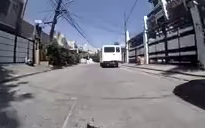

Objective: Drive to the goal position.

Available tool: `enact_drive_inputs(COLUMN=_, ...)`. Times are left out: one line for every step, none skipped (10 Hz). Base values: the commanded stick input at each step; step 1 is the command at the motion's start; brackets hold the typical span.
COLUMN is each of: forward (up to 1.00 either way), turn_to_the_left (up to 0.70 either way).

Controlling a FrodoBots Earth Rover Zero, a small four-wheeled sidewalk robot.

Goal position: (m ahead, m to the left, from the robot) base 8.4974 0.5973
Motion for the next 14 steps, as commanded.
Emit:
enact_drive_inputs(forward=1.00, turn_to_the_left=0.00)
enact_drive_inputs(forward=1.00, turn_to_the_left=0.00)
enact_drive_inputs(forward=1.00, turn_to_the_left=0.00)
enact_drive_inputs(forward=1.00, turn_to_the_left=0.00)
enact_drive_inputs(forward=1.00, turn_to_the_left=0.00)
enact_drive_inputs(forward=1.00, turn_to_the_left=0.00)
enact_drive_inputs(forward=1.00, turn_to_the_left=0.00)
enact_drive_inputs(forward=1.00, turn_to_the_left=0.00)
enact_drive_inputs(forward=1.00, turn_to_the_left=0.00)
enact_drive_inputs(forward=1.00, turn_to_the_left=0.00)
enact_drive_inputs(forward=1.00, turn_to_the_left=0.00)
enact_drive_inputs(forward=1.00, turn_to_the_left=0.00)
enact_drive_inputs(forward=1.00, turn_to_the_left=0.00)
enact_drive_inputs(forward=1.00, turn_to_the_left=0.00)
